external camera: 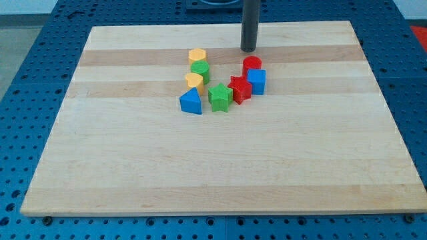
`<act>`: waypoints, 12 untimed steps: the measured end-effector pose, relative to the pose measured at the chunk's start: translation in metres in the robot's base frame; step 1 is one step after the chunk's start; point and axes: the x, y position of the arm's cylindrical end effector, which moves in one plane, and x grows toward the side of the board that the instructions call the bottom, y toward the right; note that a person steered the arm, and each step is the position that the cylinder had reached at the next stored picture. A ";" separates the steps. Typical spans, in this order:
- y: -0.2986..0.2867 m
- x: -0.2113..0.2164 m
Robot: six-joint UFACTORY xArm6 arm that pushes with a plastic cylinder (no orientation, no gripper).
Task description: Point your arm towards center
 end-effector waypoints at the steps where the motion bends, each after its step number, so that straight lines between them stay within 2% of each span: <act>1: 0.000 0.002; 2: -0.001 0.003; 4: -0.039 0.007; 8: -0.045 0.035; 10: -0.051 0.062; 12: -0.067 0.067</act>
